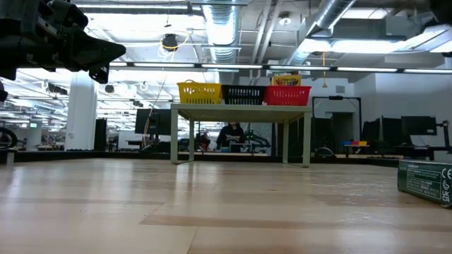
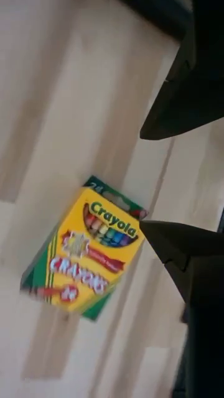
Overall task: Pick & Place Office Desk Supplies
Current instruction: Put the yellow crayon box into the red bin on the shelf
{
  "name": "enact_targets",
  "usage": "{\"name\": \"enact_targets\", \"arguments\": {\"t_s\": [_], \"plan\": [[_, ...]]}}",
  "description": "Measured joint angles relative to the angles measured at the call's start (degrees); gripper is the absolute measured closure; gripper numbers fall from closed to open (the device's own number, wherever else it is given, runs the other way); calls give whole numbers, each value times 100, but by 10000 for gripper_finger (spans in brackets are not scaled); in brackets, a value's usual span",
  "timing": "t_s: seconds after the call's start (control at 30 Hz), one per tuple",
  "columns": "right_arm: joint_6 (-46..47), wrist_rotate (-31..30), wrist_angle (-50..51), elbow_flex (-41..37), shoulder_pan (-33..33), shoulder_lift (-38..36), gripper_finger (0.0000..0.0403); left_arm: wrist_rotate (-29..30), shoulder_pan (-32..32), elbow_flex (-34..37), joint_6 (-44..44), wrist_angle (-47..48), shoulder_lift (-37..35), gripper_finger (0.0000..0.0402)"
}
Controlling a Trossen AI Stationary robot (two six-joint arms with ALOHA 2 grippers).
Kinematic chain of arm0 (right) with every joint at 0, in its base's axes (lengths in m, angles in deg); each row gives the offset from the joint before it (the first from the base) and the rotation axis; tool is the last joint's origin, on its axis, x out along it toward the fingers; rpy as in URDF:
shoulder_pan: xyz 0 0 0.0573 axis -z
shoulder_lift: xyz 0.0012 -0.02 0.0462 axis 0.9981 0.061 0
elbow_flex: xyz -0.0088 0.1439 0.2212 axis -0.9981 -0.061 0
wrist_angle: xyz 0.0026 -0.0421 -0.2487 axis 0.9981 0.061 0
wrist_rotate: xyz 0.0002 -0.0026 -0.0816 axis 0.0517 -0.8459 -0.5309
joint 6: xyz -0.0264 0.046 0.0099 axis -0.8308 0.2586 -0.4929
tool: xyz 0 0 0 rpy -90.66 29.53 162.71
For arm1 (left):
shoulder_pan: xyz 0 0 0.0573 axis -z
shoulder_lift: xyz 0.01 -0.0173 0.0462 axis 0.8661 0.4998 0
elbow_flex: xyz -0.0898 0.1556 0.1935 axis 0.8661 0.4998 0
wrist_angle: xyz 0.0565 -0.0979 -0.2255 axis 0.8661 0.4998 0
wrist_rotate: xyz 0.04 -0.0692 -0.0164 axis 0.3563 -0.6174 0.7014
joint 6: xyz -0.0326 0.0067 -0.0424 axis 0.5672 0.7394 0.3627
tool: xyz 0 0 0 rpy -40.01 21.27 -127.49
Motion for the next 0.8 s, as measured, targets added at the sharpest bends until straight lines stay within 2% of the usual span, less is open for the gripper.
{"name": "enact_targets", "arguments": {"t_s": [0.13, 0.27, 0.43, 0.8], "plan": [[970, -20, -734, -654, -308, 0, 182, 0, 0, -1, -1, 1, 0, 402], [1492, -179, -1283, -1166, -433, 4, 182, 0, 0, -2, 1, -1, -2, 402], [1613, -238, -1998, -1598, -379, 79, 182, -1, 0, -1, -1, -1, -1, 402], [1525, -156, -2775, -1653, -345, 538, 190, -2, 0, -2, -1, -1, -2, 402]]}}
